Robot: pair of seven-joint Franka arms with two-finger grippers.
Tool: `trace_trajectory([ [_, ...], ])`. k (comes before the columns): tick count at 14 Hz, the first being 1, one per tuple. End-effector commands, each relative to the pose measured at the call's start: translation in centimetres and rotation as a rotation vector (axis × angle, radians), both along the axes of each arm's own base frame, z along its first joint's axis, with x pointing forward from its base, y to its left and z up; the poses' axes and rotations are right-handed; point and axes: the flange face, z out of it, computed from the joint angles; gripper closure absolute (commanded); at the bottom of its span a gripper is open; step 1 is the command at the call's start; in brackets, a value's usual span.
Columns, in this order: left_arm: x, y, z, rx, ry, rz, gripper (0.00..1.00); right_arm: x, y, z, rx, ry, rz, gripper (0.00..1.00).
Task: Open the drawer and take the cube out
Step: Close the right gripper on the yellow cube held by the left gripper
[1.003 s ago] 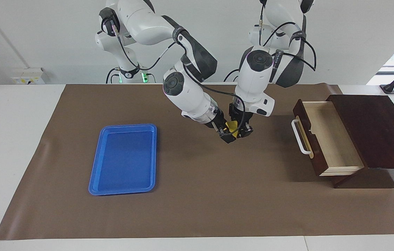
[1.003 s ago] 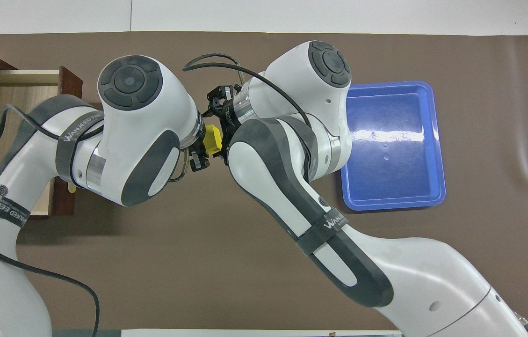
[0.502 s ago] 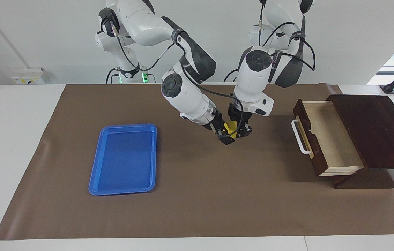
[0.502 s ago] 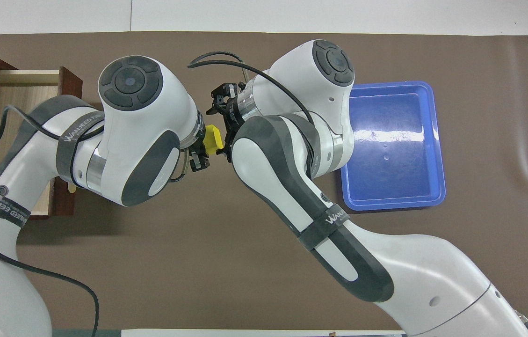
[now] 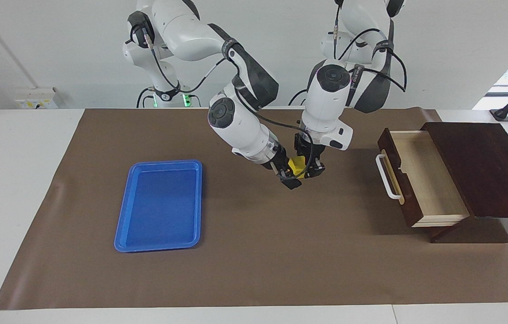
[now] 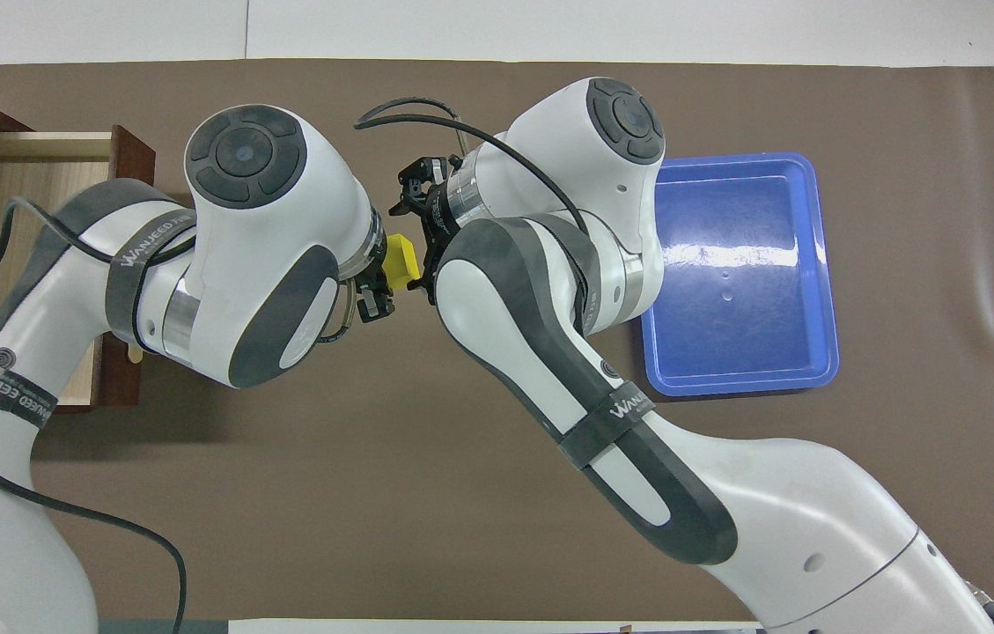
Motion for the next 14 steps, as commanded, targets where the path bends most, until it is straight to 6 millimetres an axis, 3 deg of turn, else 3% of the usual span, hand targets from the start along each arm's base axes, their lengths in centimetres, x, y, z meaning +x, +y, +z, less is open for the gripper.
trace_trajectory([
  [1, -0.47, -0.27, 0.00, 0.012, -0.012, -0.017, 1.00, 0.17, -0.20, -0.21, -0.005, -0.004, -0.021, 0.16],
  [3, -0.43, -0.19, 0.00, 0.012, -0.012, -0.015, 1.00, 0.17, -0.20, -0.21, -0.005, -0.004, -0.021, 0.26],
  [4, -0.46, -0.28, 0.01, 0.011, -0.013, -0.017, 1.00, 0.17, -0.20, -0.21, -0.005, -0.006, -0.018, 0.36],
  [5, -0.46, -0.28, 0.01, 0.011, -0.013, -0.017, 1.00, 0.15, -0.20, -0.28, -0.005, -0.004, -0.019, 0.49],
  [8, -0.45, -0.29, 0.03, 0.010, -0.014, -0.017, 1.00, 0.11, -0.20, -0.31, -0.005, -0.005, -0.012, 1.00],
  [14, -0.38, -0.21, 0.04, 0.010, -0.016, -0.017, 1.00, 0.07, -0.22, -0.35, -0.006, -0.008, -0.004, 1.00],
])
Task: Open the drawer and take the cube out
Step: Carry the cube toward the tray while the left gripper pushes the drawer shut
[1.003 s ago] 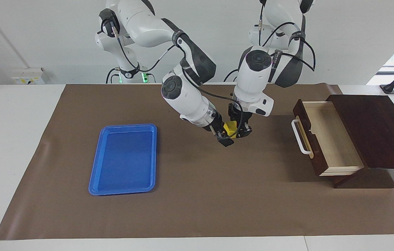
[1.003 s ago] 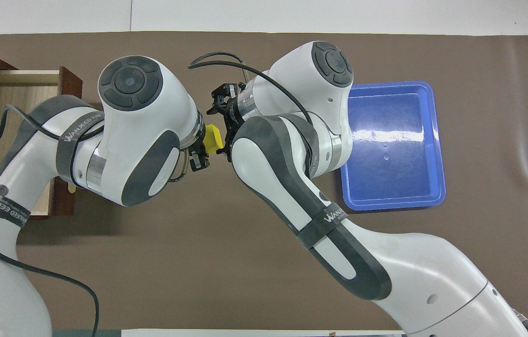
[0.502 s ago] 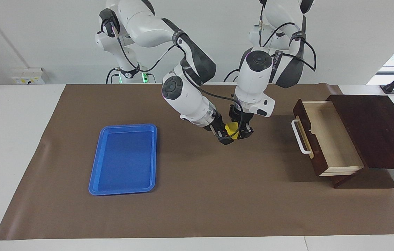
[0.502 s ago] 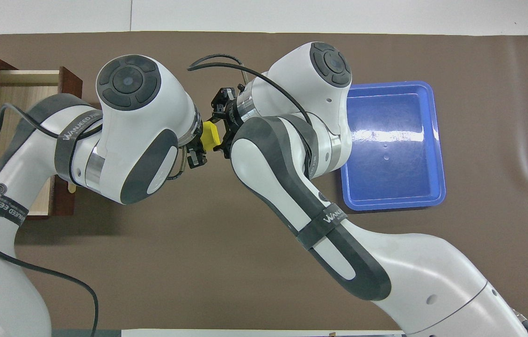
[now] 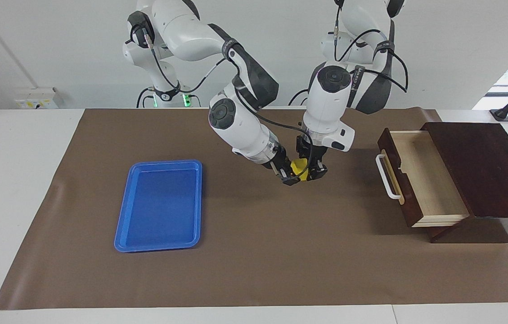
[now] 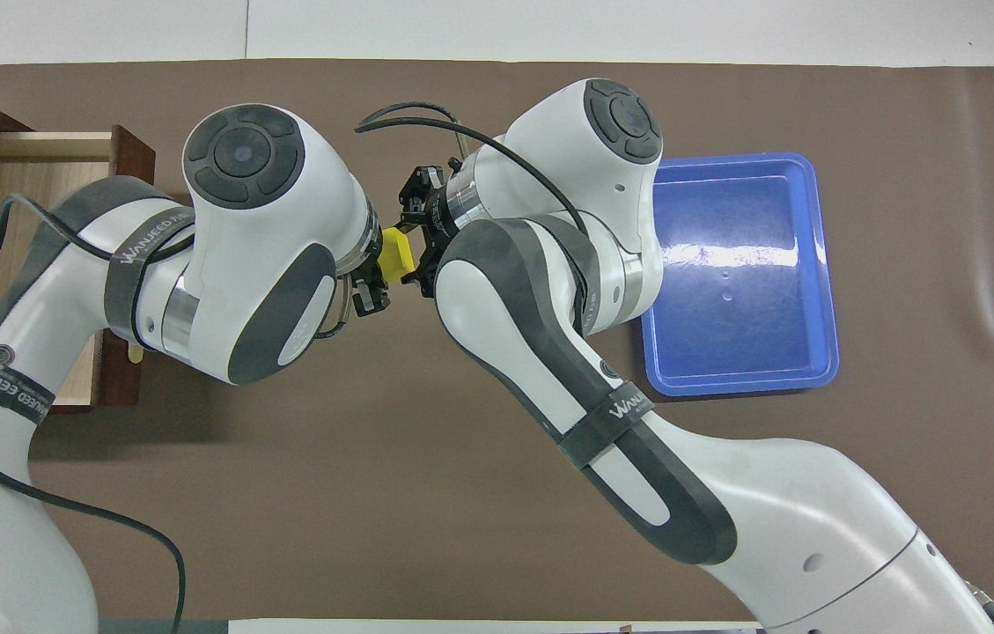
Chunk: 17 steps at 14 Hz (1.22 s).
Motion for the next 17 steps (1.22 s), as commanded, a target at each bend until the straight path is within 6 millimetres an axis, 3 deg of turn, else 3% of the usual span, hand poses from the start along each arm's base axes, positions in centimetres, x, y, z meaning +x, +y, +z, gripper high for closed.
trace_trajectory([
  [1, -0.8, -0.4, 0.2, 0.000, 0.007, -0.013, 0.83, 0.3, -0.3, -0.1, 0.000, -0.031, -0.002, 1.00],
  [2, -0.6, -0.2, 0.4, -0.004, 0.004, -0.007, 0.56, 0.3, -0.3, -0.2, -0.001, -0.031, -0.003, 1.00],
  [3, -0.5, 0.0, 0.4, -0.003, 0.005, -0.004, 0.01, 0.3, -0.3, -0.2, -0.001, -0.031, -0.003, 1.00],
  [7, -0.2, 0.8, 0.7, 0.006, 0.015, 0.004, 0.00, 0.3, -0.3, -0.2, -0.001, -0.031, -0.003, 1.00],
  [10, 0.5, 3.7, 0.5, 0.026, 0.051, -0.026, 0.00, 0.3, -0.3, -0.2, -0.001, -0.032, -0.001, 1.00],
  [17, 3.6, 18.7, -1.9, 0.036, 0.103, -0.092, 0.00, 0.2, -0.8, -0.4, -0.008, -0.030, 0.007, 1.00],
])
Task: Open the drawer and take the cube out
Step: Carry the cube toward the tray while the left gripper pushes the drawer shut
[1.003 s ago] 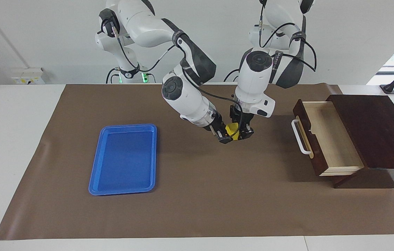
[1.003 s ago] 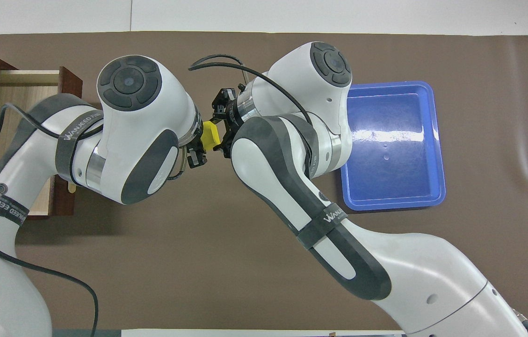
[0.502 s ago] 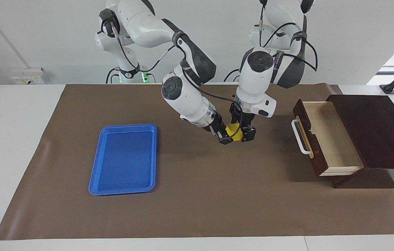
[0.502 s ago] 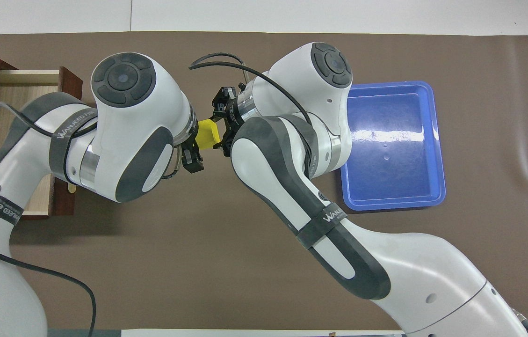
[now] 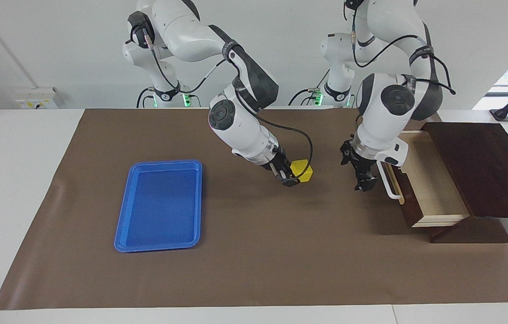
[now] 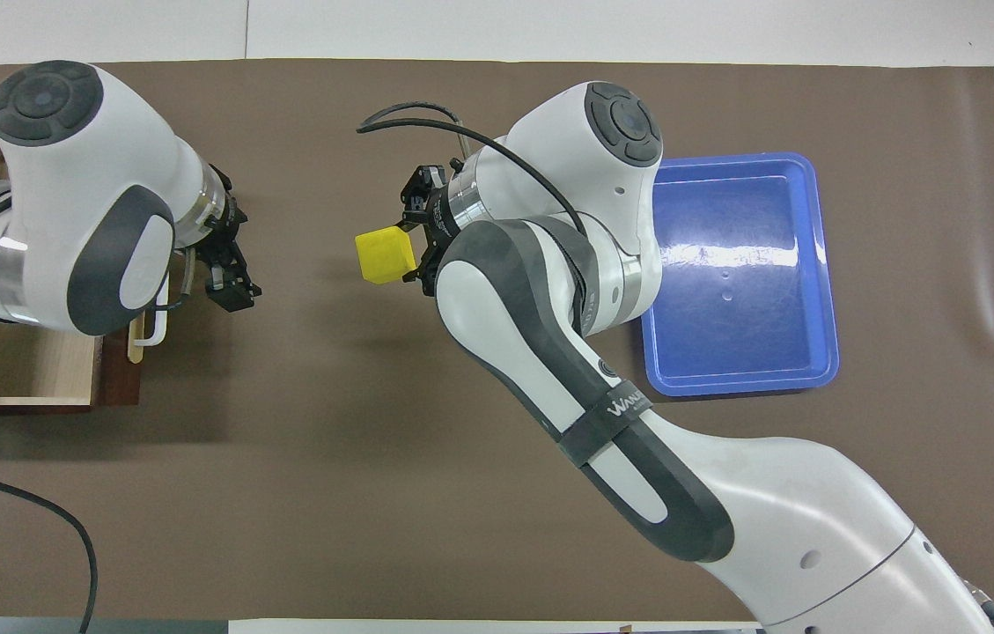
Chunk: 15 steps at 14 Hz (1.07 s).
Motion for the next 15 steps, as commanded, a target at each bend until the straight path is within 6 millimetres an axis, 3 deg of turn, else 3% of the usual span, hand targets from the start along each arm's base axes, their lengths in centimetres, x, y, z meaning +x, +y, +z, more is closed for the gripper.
trace_trajectory([
  [1, -0.5, 4.3, -0.1, -0.008, 0.009, -0.041, 0.00, 0.3, -1.0, 0.0, -0.008, -0.022, 0.005, 1.00],
  [4, -0.7, 6.5, -0.8, 0.046, 0.013, -0.120, 0.00, 0.6, -2.1, 0.4, -0.013, -0.013, 0.000, 1.00],
  [10, 0.2, 16.5, -0.7, 0.059, -0.004, -0.186, 0.00, 2.3, -5.5, 1.0, -0.013, -0.039, 0.005, 1.00],
  [13, 0.3, 21.1, -0.5, 0.057, -0.026, -0.202, 0.00, 3.6, -9.6, 2.1, -0.013, -0.069, 0.063, 1.00],
  [15, 0.2, 23.7, -0.4, 0.057, -0.038, -0.221, 0.00, 4.7, -15.2, 2.7, -0.021, -0.100, 0.146, 1.00],
])
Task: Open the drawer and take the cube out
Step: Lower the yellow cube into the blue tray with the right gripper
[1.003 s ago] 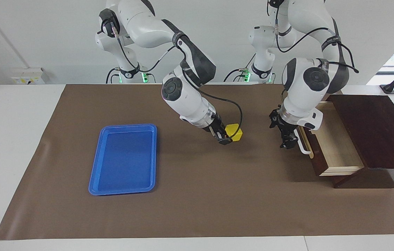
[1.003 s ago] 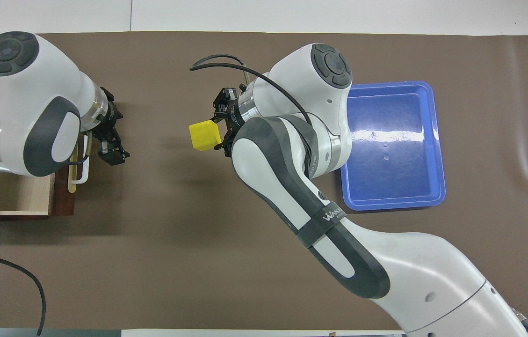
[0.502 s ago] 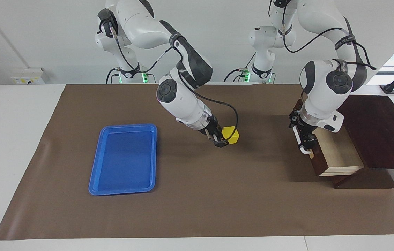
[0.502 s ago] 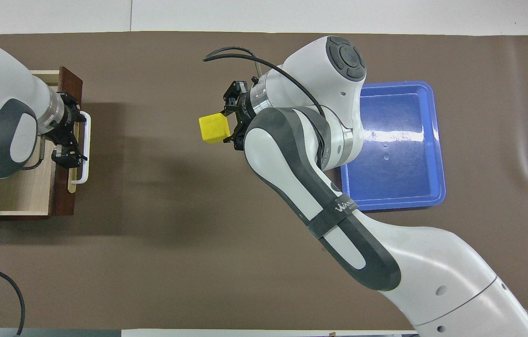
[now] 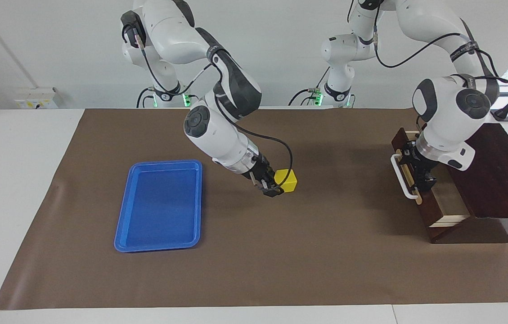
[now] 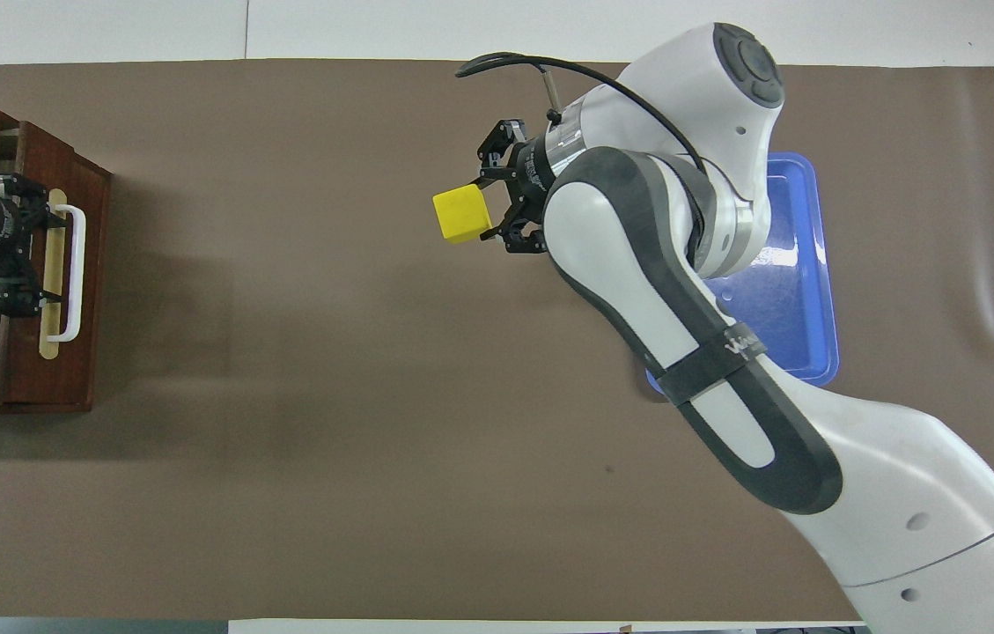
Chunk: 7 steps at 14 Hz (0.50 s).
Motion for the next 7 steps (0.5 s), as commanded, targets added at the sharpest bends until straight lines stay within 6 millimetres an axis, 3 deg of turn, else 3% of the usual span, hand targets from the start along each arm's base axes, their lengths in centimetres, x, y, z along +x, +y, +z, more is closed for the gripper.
trace_trajectory([
  [1, -0.9, 2.7, 0.1, 0.014, -0.016, -0.031, 0.00, 0.9, -8.1, 0.9, -0.021, -0.031, 0.114, 1.00],
  [3, -1.0, 3.4, 0.1, 0.014, -0.015, -0.030, 0.00, 1.4, -14.5, -1.1, -0.177, -0.047, 0.201, 0.95],
  [5, -0.8, 2.6, 0.6, 0.012, 0.001, -0.061, 0.00, 0.9, -19.4, -3.5, -0.320, -0.104, 0.390, 0.95],
  [7, -1.0, 1.2, 2.6, 0.005, 0.046, -0.158, 0.00, 0.3, -24.4, -6.4, -0.345, -0.138, 0.418, 0.94],
])
